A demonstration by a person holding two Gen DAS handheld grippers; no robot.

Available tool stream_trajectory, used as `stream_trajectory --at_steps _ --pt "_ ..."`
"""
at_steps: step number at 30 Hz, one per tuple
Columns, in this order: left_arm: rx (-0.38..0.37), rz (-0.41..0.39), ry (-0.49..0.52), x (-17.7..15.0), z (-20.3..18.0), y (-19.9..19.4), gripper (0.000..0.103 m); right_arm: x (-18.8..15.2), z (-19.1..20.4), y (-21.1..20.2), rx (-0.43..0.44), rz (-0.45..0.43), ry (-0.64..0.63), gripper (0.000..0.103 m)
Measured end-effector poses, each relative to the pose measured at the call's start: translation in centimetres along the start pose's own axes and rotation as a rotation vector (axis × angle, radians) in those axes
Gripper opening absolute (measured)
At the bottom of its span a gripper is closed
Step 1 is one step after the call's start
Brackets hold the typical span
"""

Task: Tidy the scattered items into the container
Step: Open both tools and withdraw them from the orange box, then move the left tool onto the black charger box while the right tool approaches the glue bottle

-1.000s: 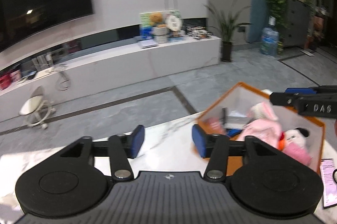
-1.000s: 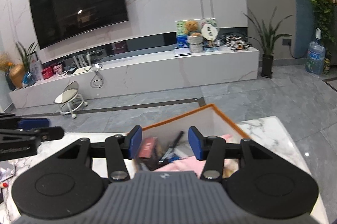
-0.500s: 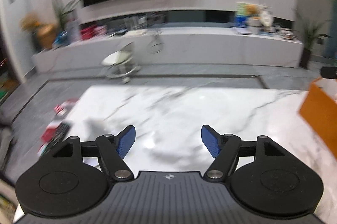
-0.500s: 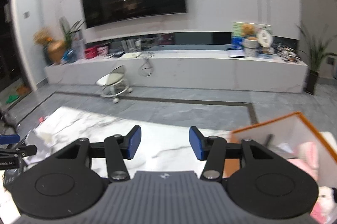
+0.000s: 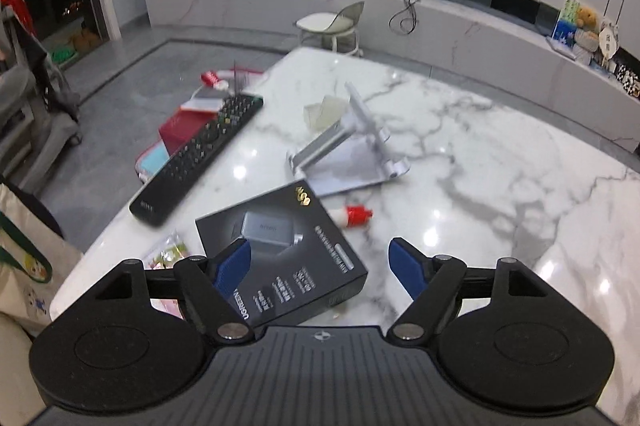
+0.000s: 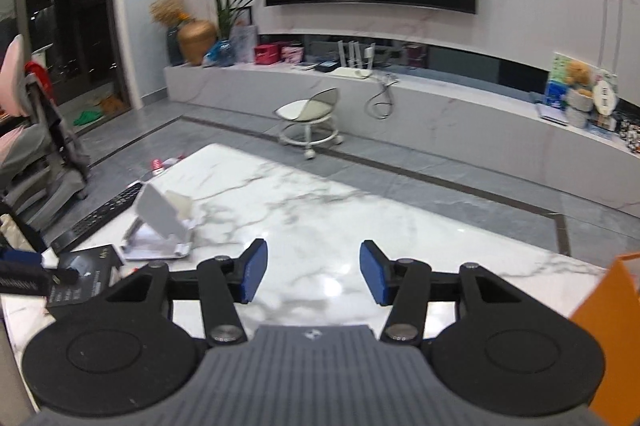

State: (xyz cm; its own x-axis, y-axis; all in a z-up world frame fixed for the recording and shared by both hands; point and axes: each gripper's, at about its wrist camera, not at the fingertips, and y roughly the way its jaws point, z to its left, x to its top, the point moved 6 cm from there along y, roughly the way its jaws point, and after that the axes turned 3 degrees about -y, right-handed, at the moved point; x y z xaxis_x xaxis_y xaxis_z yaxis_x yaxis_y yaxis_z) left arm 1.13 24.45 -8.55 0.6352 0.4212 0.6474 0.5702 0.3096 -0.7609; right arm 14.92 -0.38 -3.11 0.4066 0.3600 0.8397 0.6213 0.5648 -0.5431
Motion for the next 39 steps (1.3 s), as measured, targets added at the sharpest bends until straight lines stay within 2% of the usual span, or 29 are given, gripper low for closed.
stream_trajectory --at_steps 4,10,18,24,29,31,33,35,39 --pt "0.024 -0.001 -0.005 0.0 0.6 0.5 0.09 -0.2 3.1 1.7 0.047 0.018 -0.006 0.055" --pt "0.054 0.056 -0.026 -0.7 0.5 3.2 0.09 -0.6 8.2 4.8 0.121 0.032 -0.058 0.055" --pt "0.042 0.082 -0.059 -1.3 1.7 4.1 0.091 -2.2 14.0 8.8 0.247 0.03 -0.217 0.056" --pt "0.049 0.059 -0.041 -1.2 2.2 4.5 0.095 -3.7 14.6 11.5 0.321 0.045 -0.255 0.054" --pt "0.031 0.084 -0.005 -1.3 2.7 4.4 0.095 -4.5 15.1 13.3 0.413 0.077 -0.304 0.055" --pt "0.021 0.122 -0.055 -1.5 3.8 4.5 0.103 -5.1 15.8 13.7 0.462 0.087 -0.366 0.055" --pt "-0.003 0.156 -0.128 -1.8 4.9 4.8 0.103 -5.5 16.4 14.2 0.495 0.091 -0.428 0.055" --pt "-0.004 0.17 -0.154 -1.7 5.3 4.7 0.103 -5.7 17.1 14.8 0.512 0.094 -0.475 0.055" --pt "-0.055 0.148 -0.065 -1.5 3.8 4.1 0.103 -5.5 17.9 15.6 0.54 0.091 -0.518 0.055"
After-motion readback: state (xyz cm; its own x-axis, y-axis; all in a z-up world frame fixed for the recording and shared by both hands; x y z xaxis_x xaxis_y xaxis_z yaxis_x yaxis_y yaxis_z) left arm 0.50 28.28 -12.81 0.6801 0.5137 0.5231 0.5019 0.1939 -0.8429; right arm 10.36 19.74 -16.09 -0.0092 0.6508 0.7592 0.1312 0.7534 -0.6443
